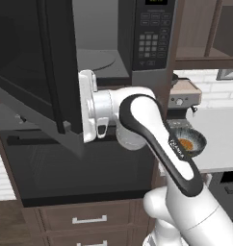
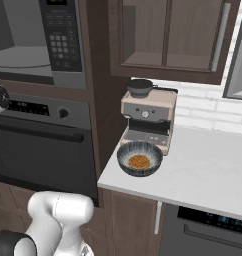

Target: Open the microwave, place the bowl with waffle inside the microwave, then close the microwave door and turn it on.

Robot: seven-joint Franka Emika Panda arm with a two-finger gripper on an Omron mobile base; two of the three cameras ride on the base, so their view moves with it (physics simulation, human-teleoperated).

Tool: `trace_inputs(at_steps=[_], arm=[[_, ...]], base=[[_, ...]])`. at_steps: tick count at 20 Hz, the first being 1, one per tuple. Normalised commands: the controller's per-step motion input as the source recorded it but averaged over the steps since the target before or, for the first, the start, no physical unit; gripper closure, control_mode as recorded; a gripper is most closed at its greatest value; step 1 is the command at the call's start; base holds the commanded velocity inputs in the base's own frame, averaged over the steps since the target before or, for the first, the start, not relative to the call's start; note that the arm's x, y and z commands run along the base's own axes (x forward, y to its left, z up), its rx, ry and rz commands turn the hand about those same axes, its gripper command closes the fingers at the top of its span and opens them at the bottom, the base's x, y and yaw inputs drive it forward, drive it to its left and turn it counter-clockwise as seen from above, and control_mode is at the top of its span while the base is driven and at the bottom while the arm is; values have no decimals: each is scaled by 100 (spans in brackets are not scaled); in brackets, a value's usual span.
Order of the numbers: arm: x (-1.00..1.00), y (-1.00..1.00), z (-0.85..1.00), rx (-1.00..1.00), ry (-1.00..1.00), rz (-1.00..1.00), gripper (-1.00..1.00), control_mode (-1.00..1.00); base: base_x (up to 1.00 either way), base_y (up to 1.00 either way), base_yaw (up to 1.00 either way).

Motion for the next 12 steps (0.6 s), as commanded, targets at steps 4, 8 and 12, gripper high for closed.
trace_inputs(at_steps=[4,8,12], arm=[[0,52,0,0,0,14,-100,-100],[-3,56,0,0,0,8,-100,-100],[-14,46,0,0,-1,1,-100,-100]], base=[[0,0,0],[0,0,0],[0,0,0]])
